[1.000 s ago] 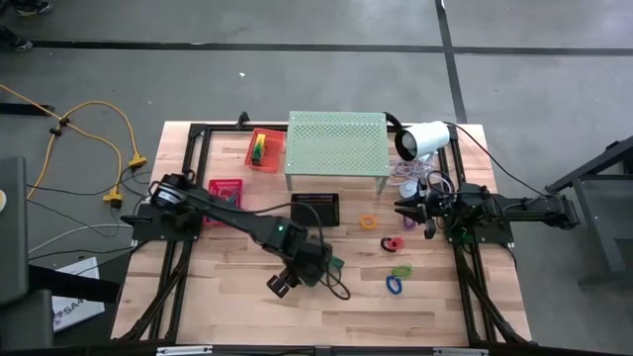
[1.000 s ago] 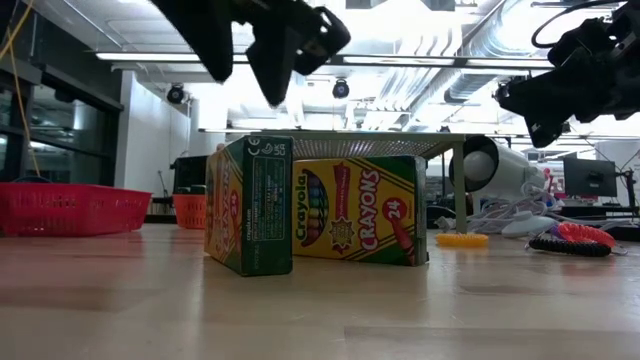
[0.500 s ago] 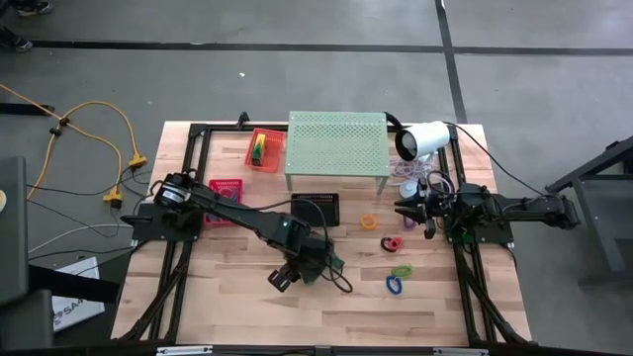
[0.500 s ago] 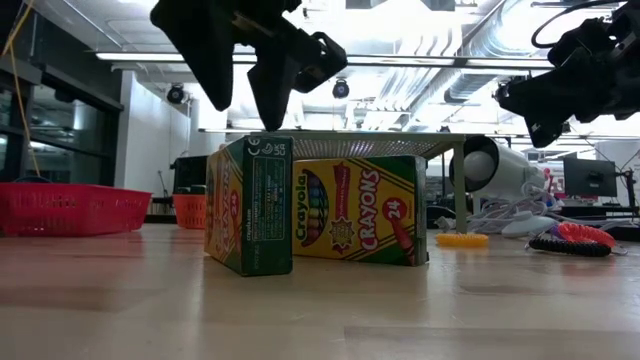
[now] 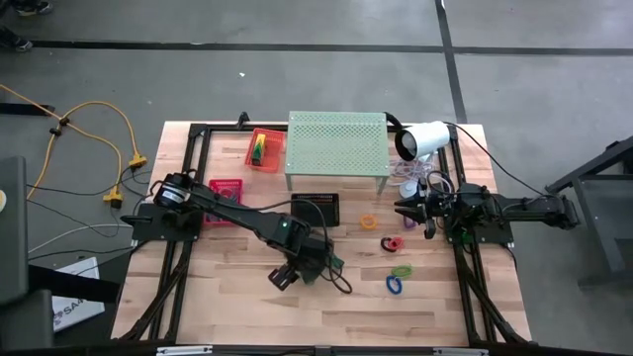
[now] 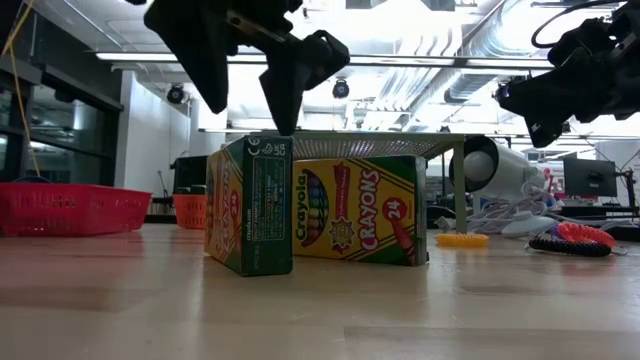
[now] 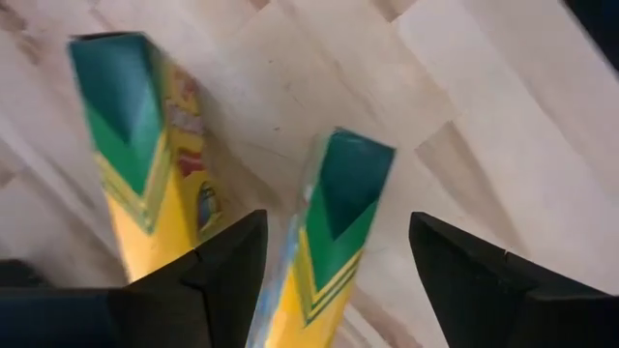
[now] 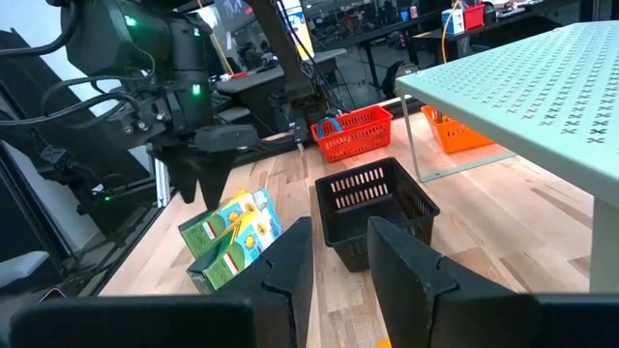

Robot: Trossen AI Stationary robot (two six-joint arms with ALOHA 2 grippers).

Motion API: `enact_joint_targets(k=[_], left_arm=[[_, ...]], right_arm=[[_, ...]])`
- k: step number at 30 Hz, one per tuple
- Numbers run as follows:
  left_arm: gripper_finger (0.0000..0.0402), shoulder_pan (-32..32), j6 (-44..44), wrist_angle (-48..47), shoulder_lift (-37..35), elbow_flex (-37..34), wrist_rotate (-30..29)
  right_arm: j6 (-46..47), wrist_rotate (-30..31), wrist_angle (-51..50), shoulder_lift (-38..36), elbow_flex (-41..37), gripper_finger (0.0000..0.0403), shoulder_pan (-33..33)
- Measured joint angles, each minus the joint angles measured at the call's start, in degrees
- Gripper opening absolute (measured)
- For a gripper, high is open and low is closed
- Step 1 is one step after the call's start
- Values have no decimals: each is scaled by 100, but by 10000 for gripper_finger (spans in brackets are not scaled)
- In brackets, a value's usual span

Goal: Pick & Place Office Desk Supplies
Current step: Put the left crayon box into the orange bin on the shelf

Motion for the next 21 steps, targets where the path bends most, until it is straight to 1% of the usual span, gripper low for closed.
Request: enact_joint_targets(k=[4,12,17,21], left_arm=[[246,-30,-4,-2,0,0,-153],[246,-153,-9,-43,167,-11,-171],[246,-194,-4,-82,295,-21,-331],[246,-188,-7,-92,372,-28,-343]], right_arm=[[0,0,-1,0,0,90,0],[0,0,-2,-2,0,90,0],[0,0,2,-2,-1,90,0],[0,0,0,-4,-1,90,0]])
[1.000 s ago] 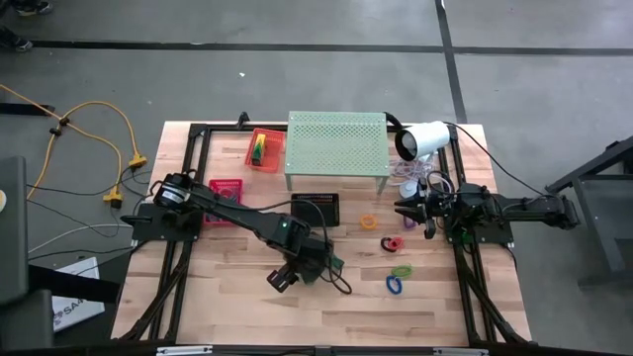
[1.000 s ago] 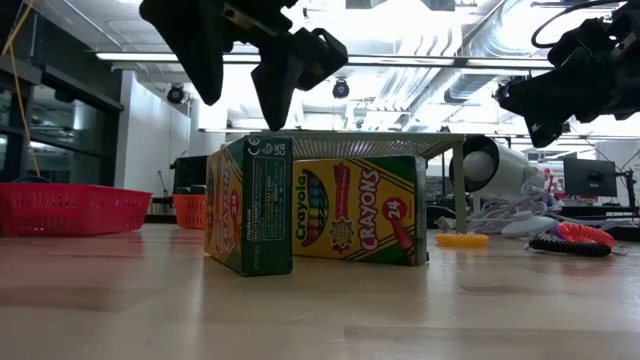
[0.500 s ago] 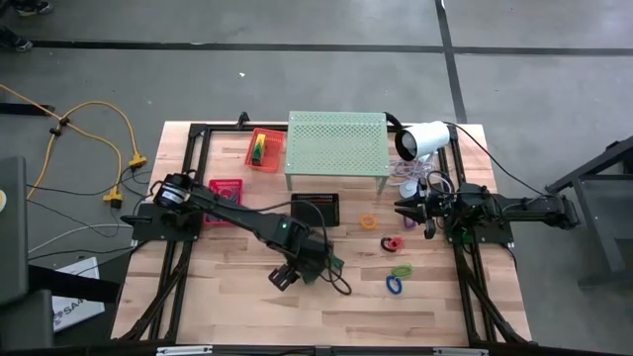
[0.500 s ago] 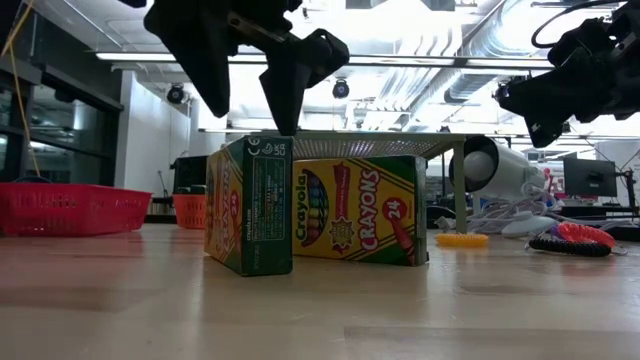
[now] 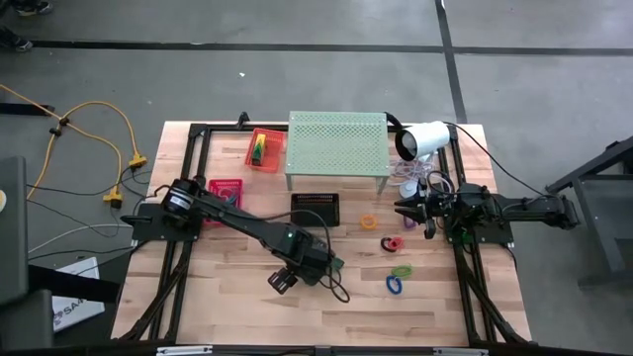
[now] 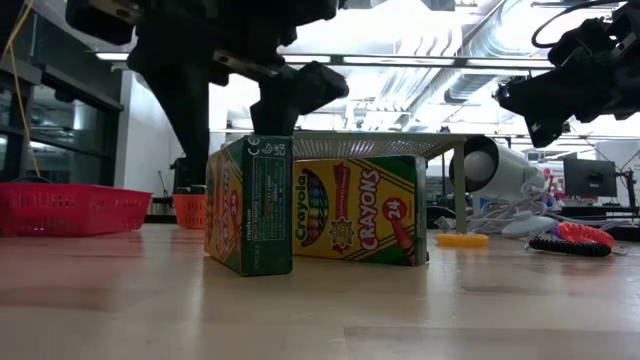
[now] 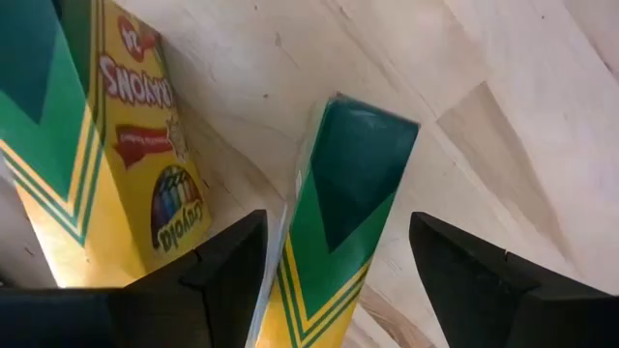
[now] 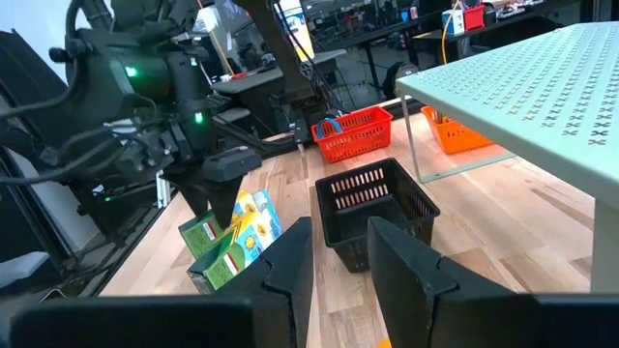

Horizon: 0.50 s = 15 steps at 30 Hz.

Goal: Pick & Place Office Desk Supplies
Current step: Put the left crayon box into the orange bin on the shelf

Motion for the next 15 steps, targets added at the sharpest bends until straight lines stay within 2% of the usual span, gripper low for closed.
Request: enact_joint_targets(k=[15], left_arm=[[238,1,115,-36,109,2,-117]], right_arm=[[0,0,-4,2,0,90,0]])
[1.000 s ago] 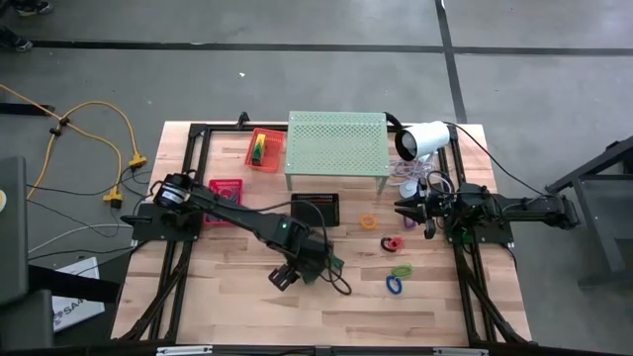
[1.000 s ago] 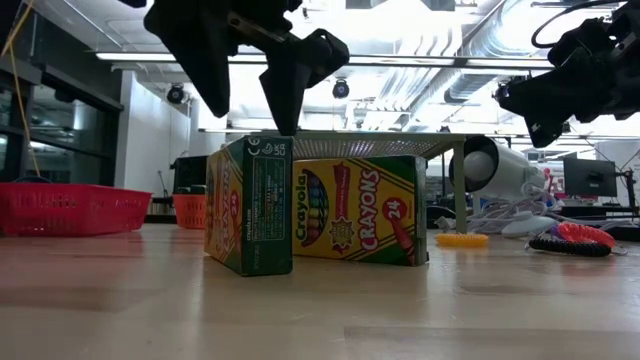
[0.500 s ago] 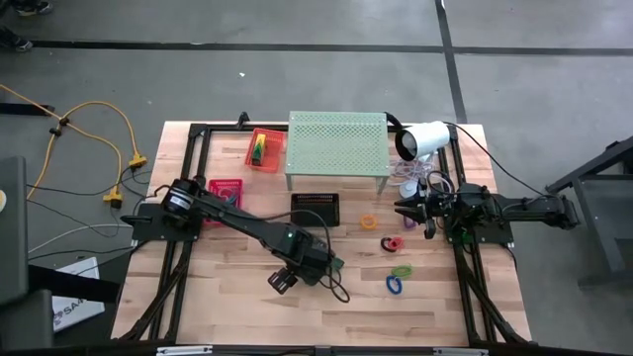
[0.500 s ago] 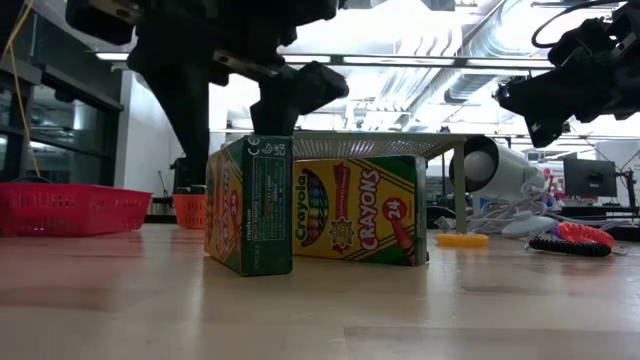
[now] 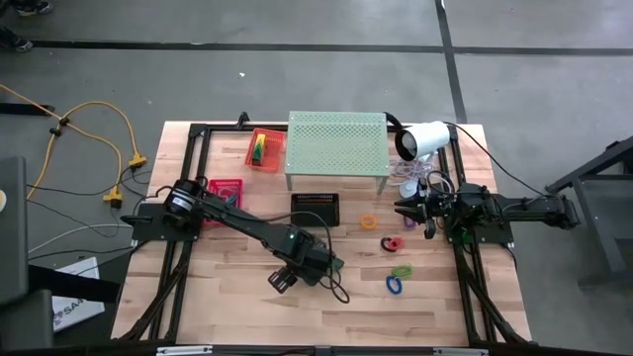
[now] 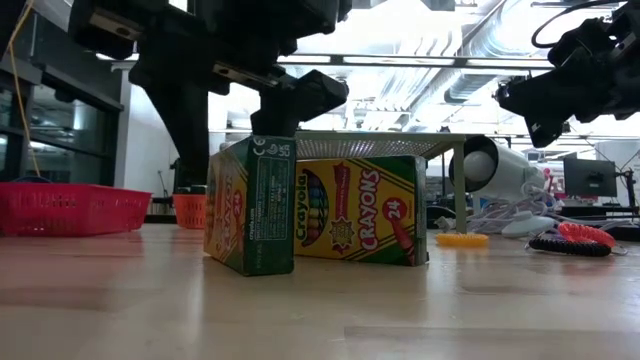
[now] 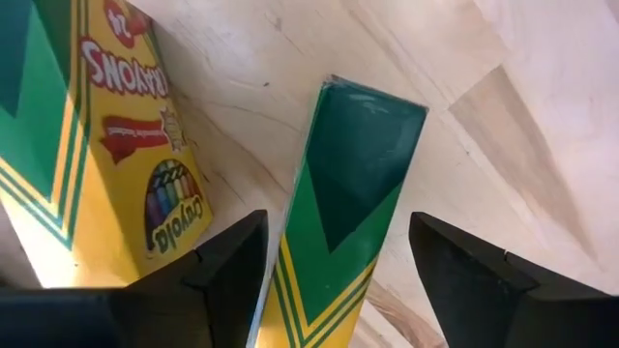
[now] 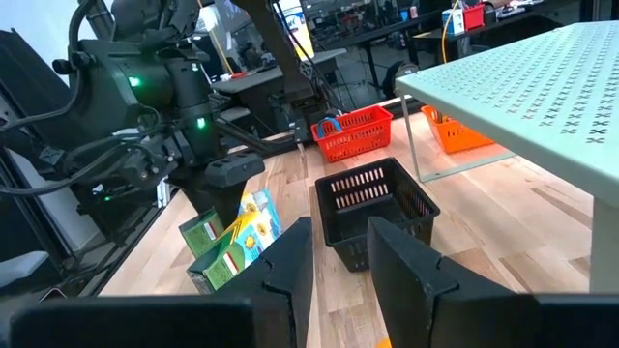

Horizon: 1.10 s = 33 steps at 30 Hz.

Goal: Pick & Place Office Desk Supplies
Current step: Put the left crayon box into the orange bin on the shelf

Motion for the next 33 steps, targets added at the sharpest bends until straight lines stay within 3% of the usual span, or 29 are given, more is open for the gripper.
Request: enact_joint_targets(k=[15,33], left_arm=[[117,0,130,24,-1,0,-30],[112,0,-565,-30,-91,0,0]], right_arm=[[0,0,0,0,0,90,0],[0,0,0,0,0,90,0]])
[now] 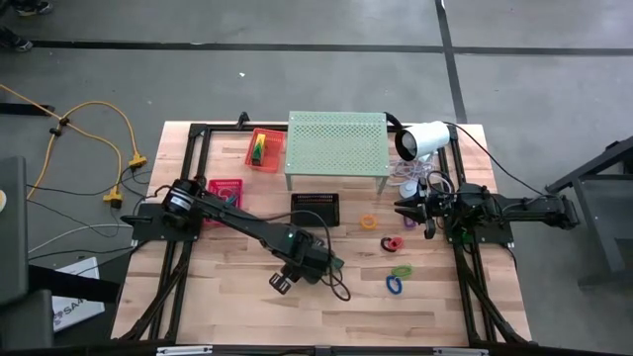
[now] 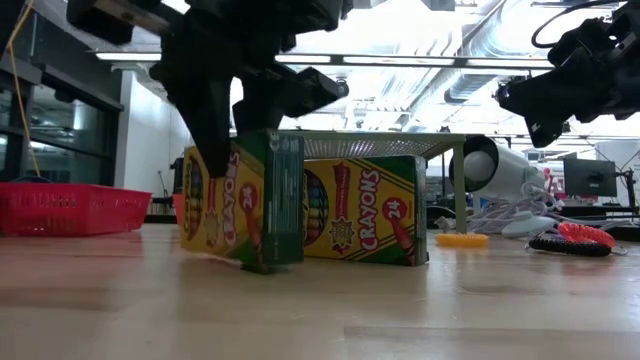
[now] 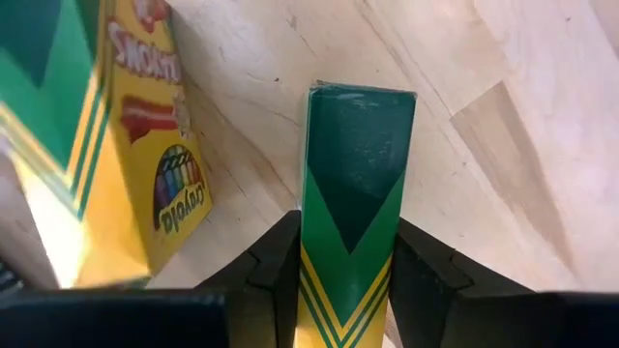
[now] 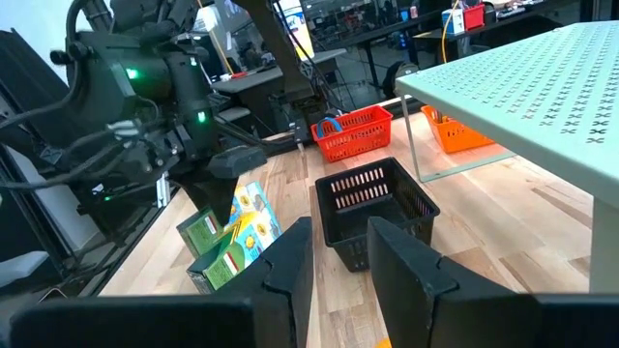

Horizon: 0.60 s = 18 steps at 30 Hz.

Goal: Pick & Place Office Desk Supplies
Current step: Put the left crayon box into the orange bin on the shelf

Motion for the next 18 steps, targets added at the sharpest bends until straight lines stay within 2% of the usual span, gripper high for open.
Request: enact_joint_targets(k=[4,10,18], left_arm=[[112,34,-485,-164,-230,0,7],[111,207,-1693,-650,-761,0,-81],[111,473,-3034,-1438,-1440,0,-880]], right_arm=[[0,0,0,0,-1,90,0],[0,0,0,0,1,90,0],[0,0,0,2,1,90,0]])
